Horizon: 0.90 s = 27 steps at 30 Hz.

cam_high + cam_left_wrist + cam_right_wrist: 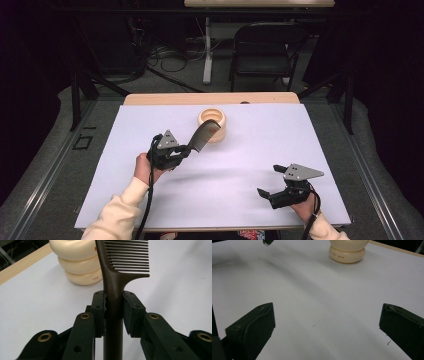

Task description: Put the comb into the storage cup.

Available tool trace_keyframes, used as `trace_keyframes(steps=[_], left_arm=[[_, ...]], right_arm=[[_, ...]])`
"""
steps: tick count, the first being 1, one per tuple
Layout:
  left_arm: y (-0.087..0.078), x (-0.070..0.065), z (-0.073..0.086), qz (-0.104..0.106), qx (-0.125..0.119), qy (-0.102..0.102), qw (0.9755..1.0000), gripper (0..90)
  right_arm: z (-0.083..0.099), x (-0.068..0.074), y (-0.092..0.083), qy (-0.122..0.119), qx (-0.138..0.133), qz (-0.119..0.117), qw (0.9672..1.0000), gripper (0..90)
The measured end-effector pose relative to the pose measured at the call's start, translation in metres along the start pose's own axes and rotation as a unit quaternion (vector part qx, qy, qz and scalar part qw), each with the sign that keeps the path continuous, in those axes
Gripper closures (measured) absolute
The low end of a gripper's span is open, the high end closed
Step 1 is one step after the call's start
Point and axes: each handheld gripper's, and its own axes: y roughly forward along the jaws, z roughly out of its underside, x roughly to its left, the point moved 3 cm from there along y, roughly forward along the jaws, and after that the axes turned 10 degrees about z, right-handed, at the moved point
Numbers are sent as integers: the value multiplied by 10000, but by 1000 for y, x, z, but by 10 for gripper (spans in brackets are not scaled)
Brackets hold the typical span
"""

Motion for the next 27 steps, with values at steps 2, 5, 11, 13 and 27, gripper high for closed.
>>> trace_keyframes(steps=[2,5,11,13,27], left_arm=[[-1,1,0,-14,-38,-23,10000,727],[-2,3,0,-46,-114,-63,9999,727],[-5,7,0,-150,-256,-84,9995,727],[-6,9,0,-186,-294,-98,9993,727],[-7,17,-5,-407,-577,-137,9974,727]], right_arm=[[0,0,0,0,-4,-1,10000,0],[0,-1,0,-6,-7,-5,10000,0],[-1,0,0,-9,-43,-16,10000,0],[-1,1,0,-9,-23,-27,10000,0],[0,-1,2,7,-27,-10,10000,0]])
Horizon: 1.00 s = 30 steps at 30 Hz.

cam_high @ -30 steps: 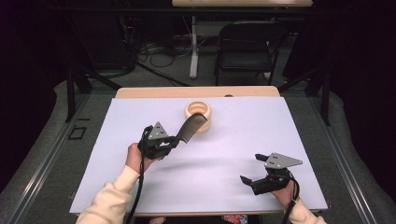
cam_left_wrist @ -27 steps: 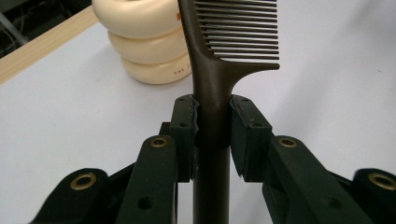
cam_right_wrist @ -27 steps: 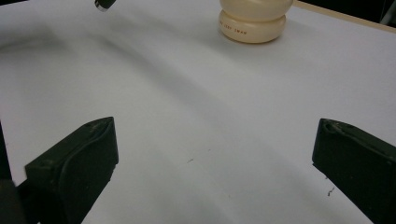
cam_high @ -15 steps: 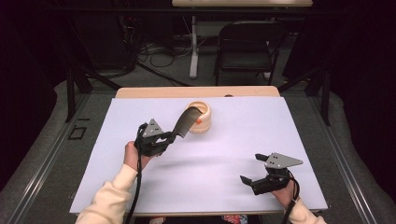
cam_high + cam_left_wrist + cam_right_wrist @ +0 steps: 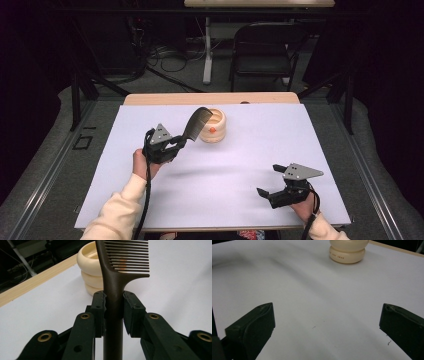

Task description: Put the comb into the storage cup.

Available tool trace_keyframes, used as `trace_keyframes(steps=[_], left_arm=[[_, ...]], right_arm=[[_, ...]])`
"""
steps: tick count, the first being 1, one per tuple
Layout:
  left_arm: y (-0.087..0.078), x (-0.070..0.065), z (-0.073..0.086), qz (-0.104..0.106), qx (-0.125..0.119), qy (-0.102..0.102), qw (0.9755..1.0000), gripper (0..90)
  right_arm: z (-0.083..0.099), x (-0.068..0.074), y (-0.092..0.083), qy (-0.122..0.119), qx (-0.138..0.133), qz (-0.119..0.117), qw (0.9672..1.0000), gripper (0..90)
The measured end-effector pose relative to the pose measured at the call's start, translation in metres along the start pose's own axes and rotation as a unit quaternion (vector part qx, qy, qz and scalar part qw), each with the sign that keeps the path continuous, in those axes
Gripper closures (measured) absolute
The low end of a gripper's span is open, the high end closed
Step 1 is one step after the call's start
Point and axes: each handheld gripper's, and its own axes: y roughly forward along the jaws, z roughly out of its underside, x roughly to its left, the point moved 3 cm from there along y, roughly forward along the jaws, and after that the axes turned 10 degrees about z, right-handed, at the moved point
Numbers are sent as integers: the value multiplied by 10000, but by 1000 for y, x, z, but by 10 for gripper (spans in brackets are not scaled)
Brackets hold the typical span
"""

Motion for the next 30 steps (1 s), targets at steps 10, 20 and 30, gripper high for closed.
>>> trace_keyframes(steps=[10,20,30], left_arm=[[7,4,-3,-35,-124,-39,9999,727],[14,6,-5,-48,-126,-18,9999,727],[14,8,-13,-84,-270,-24,9996,727]], right_arm=[[0,1,0,4,0,15,10000,0],[0,0,0,11,20,38,10000,0],[0,0,0,19,15,55,10000,0]])
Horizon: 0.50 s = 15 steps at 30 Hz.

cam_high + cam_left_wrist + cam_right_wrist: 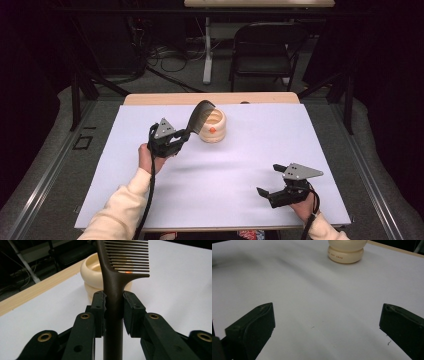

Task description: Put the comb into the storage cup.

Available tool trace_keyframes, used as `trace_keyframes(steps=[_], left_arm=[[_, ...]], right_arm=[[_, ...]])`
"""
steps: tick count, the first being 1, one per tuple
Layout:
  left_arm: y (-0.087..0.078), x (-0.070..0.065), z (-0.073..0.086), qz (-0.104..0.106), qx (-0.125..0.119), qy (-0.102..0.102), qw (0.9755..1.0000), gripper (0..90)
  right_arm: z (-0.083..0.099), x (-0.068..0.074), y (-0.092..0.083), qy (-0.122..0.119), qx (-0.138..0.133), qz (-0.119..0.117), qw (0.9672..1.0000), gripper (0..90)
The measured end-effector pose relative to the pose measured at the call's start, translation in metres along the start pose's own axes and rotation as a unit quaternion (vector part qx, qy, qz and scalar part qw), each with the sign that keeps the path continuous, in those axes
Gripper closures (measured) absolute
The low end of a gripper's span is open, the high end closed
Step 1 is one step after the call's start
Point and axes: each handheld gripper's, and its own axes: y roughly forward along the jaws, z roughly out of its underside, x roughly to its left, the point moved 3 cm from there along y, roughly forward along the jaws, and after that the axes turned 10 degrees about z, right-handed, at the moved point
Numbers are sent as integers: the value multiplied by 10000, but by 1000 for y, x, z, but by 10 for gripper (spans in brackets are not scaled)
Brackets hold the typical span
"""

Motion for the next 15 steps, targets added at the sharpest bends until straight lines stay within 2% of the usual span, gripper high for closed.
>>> trace_keyframes(steps=[15], left_arm=[[6,9,-15,-42,-205,-105,9997,727]], right_arm=[[0,-1,0,13,-20,43,10000,0]])
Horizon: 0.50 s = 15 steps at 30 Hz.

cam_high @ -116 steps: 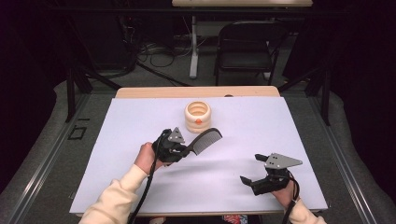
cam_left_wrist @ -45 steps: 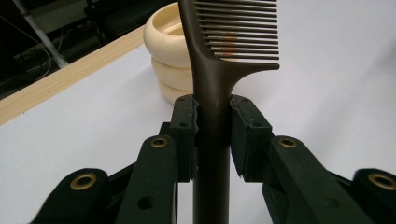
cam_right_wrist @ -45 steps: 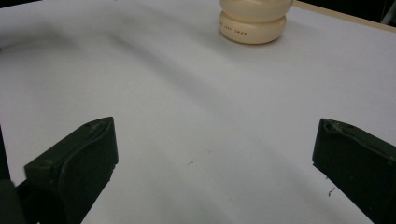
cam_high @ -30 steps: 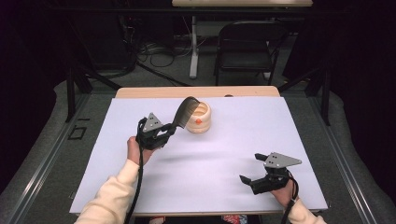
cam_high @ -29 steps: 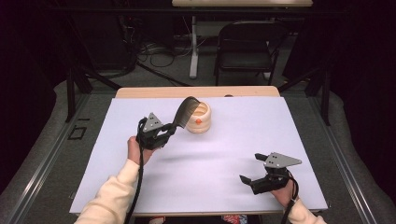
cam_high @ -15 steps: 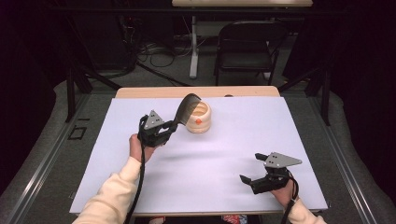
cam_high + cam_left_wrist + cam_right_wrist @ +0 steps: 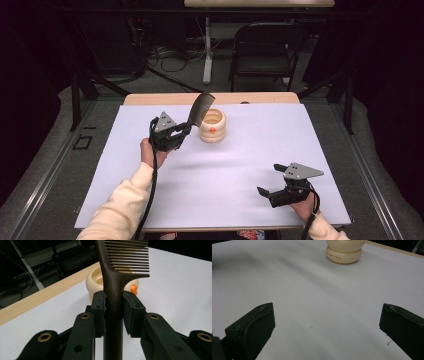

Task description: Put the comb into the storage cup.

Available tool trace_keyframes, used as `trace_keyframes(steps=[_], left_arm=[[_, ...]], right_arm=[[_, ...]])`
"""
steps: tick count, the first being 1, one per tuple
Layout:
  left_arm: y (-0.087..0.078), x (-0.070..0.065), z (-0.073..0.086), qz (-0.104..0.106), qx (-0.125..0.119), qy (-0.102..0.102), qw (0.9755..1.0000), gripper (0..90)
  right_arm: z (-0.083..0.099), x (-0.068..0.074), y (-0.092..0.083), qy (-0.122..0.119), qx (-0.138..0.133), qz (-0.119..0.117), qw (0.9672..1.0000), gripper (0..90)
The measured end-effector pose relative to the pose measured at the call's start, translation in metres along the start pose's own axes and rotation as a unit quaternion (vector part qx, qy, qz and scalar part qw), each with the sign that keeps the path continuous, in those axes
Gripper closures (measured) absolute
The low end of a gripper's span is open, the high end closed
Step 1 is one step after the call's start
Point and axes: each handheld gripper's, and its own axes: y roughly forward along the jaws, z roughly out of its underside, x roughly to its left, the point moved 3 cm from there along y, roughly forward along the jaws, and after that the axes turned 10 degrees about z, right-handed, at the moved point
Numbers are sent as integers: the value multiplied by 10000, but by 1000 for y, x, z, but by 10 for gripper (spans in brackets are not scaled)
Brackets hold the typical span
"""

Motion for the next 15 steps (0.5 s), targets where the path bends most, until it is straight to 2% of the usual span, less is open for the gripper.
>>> trace_keyframes(steps=[15], left_arm=[[9,4,-17,-42,-91,12,9999,727]], right_arm=[[0,0,0,5,16,-29,10000,0]])
